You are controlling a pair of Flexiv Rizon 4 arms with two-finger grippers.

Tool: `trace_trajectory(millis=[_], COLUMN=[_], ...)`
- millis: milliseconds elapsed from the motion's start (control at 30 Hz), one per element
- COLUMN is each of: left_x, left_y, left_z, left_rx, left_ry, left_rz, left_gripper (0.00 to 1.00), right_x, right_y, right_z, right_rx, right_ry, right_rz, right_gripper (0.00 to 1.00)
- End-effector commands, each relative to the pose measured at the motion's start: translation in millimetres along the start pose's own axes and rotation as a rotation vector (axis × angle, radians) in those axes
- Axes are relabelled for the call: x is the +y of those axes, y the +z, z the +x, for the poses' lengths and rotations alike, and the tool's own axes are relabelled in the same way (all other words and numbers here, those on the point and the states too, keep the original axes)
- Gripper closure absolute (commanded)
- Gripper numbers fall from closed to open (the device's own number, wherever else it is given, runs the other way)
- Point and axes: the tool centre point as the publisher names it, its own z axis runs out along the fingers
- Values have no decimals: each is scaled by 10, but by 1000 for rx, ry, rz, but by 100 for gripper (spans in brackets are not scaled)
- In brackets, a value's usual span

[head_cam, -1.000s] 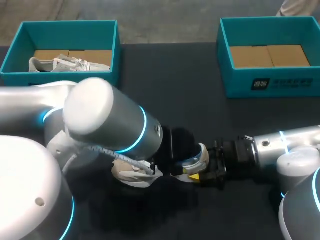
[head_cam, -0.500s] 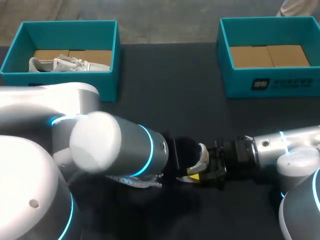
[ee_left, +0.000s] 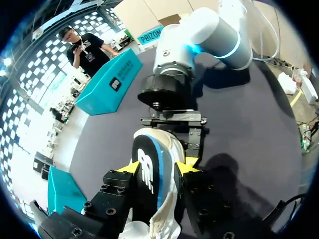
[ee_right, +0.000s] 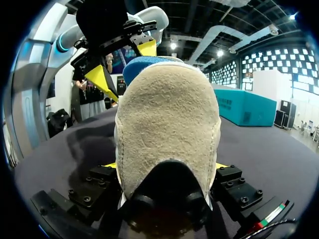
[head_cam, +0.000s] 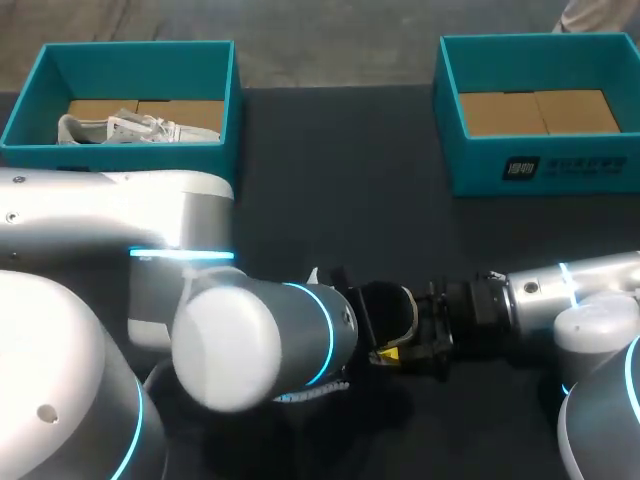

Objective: Take the shoe out of the shoebox, open the shoe tongue, remove and reinsert the insole, then place the shoe into the shoebox

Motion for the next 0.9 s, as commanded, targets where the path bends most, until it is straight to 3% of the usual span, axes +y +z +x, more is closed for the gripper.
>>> trace_trajectory(millis=[33, 600, 700, 800, 900], left_x=[-34, 80, 94, 116, 140], left_y=[36, 170, 175, 172, 181], left_z=[27, -13, -22, -14, -1], left_rx=[-86, -152, -151, -158, -159], left_ry=[-5, -20, -23, -22, -17], left_rz=[-10, -35, -31, -26, -27], left_gripper=[59, 69, 73, 86, 92], right_x=[-9, -9, -9, -9, -9], right_y=[13, 13, 13, 13, 13], right_z=[3, 3, 3, 3, 3], right_rx=[-1, -1, -1, -1, -1], right_ry=[0, 0, 0, 0, 0], right_rz=[3, 3, 3, 3, 3], right_gripper=[100, 100, 100, 100, 100])
